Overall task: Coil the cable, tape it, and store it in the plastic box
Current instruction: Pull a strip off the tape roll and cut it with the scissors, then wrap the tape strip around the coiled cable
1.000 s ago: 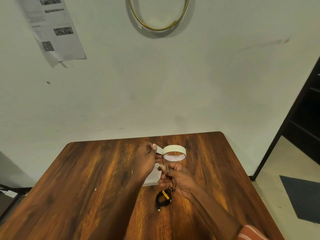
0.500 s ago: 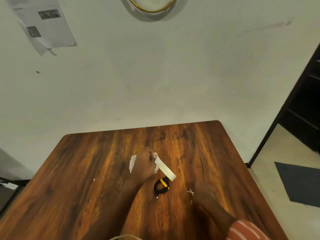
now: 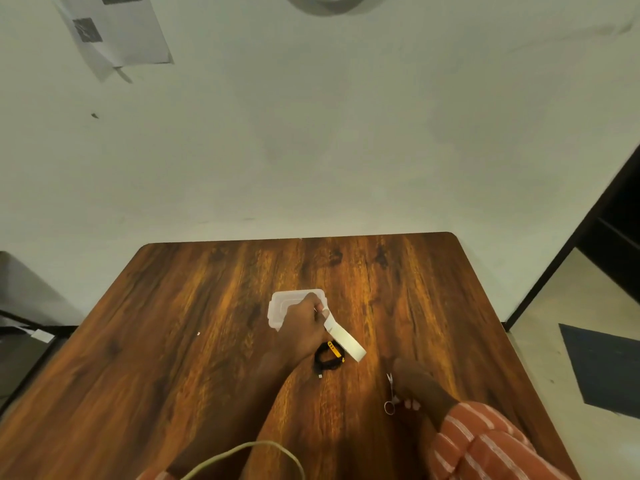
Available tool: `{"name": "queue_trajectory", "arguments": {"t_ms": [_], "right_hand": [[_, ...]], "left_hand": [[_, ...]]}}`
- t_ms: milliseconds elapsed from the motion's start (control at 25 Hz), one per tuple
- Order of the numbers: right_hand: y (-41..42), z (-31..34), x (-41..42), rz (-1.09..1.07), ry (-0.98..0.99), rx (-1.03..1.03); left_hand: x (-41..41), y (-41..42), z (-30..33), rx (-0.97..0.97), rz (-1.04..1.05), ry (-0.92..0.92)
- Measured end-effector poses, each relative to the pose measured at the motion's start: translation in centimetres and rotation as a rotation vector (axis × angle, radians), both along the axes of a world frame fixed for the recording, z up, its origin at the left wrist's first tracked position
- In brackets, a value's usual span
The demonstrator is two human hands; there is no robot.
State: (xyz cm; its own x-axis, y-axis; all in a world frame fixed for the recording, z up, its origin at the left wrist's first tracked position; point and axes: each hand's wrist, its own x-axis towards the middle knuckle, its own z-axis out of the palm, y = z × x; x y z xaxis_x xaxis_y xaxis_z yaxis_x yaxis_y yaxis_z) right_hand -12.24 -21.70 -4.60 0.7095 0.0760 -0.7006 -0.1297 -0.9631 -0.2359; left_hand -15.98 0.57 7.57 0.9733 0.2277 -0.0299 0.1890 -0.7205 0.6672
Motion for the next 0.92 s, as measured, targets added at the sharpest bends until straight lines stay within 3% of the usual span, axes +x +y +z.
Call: {"name": "queue_trajectory", "arguments": {"t_ms": [40, 120, 200, 280, 400, 520, 640, 680, 800, 920], "right_hand": [[0.0, 0.4, -0.2, -0.021, -0.019, -0.006], [0.1, 0.7, -0.1, -0.043, -0.252, 0.063], [0.9, 2.7, -0.8, -0.257, -0.4, 0.526], [2.2, 5.9, -1.5, -0.368, -0.346, 1.02], [3.6, 8.7, -1.4, -0.188, -0.237, 1.168], [3.4, 10.6, -0.2, -0.024, -0.21, 1.065], [2.1, 9.7, 1.2, 0.138, -0.134, 0.638], [1.8, 8.6, 1.6, 0.147, -0.16, 0.52], [0.2, 4.4, 2.8, 0.134, -0.405, 0.228], [-1.3, 1.0, 3.5, 0.081, -0.393, 0.196]], "left_hand": [[0.0, -0.1, 0.0, -0.025, 0.01, 0.003], [0.0, -0.4, 0.1, -0.03, 0.012, 0.013], [0.6, -0.4, 0.1, -0.066, 0.005, 0.005], [1.2, -0.4, 0.2, -0.086, -0.003, 0.0], [1.6, -0.4, 0.8, -0.078, -0.103, -0.016], [1.4, 0.3, 1.7, 0.264, -0.298, -0.064], [1.6, 1.8, 1.9, 0.458, -0.294, -0.181], [1.6, 2.3, 1.8, 0.415, -0.243, -0.2], [1.3, 2.8, 1.3, 0.019, -0.064, -0.176], [0.3, 2.1, 0.3, -0.331, 0.06, -0.066]]}}
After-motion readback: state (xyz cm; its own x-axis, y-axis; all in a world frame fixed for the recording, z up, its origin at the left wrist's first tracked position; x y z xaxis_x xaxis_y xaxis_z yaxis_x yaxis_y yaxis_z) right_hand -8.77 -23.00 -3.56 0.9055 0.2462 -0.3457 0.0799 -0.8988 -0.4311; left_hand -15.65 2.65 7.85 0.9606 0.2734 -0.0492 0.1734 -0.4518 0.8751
